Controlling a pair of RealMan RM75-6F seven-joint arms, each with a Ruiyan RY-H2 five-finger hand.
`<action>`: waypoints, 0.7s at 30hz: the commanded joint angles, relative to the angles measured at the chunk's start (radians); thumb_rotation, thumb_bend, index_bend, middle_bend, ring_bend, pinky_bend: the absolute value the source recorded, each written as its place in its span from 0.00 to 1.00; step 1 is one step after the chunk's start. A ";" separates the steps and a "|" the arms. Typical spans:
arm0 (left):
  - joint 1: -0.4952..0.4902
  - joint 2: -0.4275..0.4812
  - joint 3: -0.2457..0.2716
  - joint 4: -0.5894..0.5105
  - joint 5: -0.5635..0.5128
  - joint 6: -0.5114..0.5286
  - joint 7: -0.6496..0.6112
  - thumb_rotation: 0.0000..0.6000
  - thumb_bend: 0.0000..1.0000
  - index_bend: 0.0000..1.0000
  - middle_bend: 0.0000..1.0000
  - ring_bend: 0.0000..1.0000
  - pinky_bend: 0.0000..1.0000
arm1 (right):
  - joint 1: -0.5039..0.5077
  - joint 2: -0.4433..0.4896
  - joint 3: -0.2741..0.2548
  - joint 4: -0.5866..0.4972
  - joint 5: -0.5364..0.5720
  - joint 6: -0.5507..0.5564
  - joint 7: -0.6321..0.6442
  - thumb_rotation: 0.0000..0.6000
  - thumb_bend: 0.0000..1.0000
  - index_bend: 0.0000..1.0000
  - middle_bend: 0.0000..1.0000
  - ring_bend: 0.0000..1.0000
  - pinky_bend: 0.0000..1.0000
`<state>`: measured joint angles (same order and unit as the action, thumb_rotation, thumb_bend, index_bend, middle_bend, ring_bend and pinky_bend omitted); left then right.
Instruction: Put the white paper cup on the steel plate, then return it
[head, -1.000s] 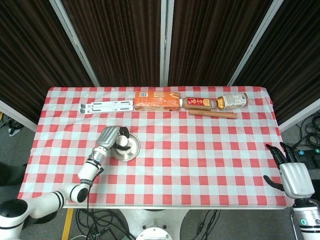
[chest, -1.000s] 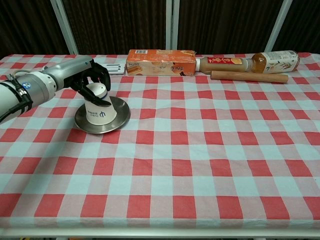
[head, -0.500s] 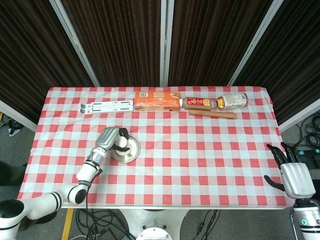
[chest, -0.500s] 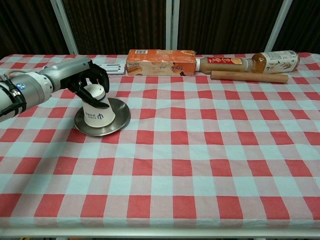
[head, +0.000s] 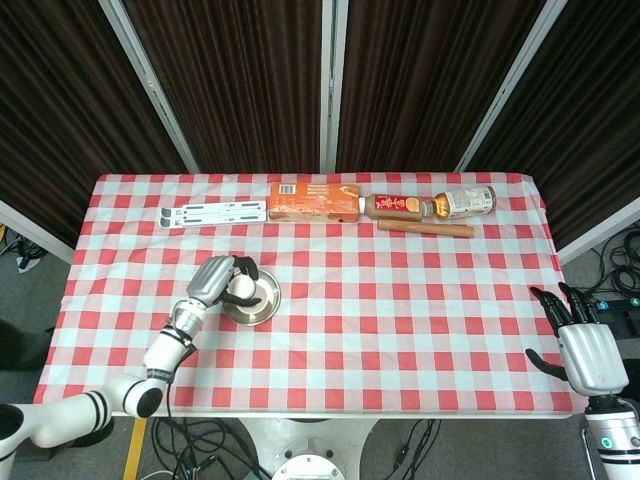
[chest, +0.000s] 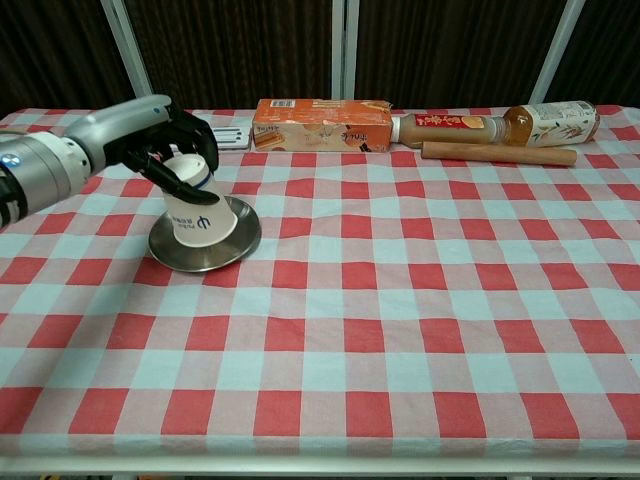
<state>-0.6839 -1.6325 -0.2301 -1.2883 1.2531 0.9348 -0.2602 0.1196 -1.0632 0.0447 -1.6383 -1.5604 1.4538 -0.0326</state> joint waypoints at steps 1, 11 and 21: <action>0.020 0.040 -0.027 -0.015 0.001 0.044 -0.015 1.00 0.13 0.52 0.54 0.44 0.58 | 0.000 -0.001 -0.001 0.001 -0.005 0.002 0.005 1.00 0.08 0.11 0.18 0.00 0.09; -0.075 -0.088 -0.101 0.340 -0.176 -0.114 0.033 1.00 0.13 0.52 0.54 0.43 0.53 | -0.001 -0.008 -0.008 0.017 -0.016 0.005 0.027 1.00 0.08 0.11 0.18 0.00 0.09; -0.109 -0.133 -0.103 0.445 -0.175 -0.186 -0.001 1.00 0.13 0.28 0.29 0.18 0.30 | -0.012 -0.004 -0.008 0.014 -0.004 0.015 0.025 1.00 0.08 0.11 0.18 0.00 0.09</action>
<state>-0.7907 -1.7638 -0.3358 -0.8249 1.0681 0.7179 -0.2507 0.1071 -1.0673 0.0366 -1.6244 -1.5652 1.4696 -0.0083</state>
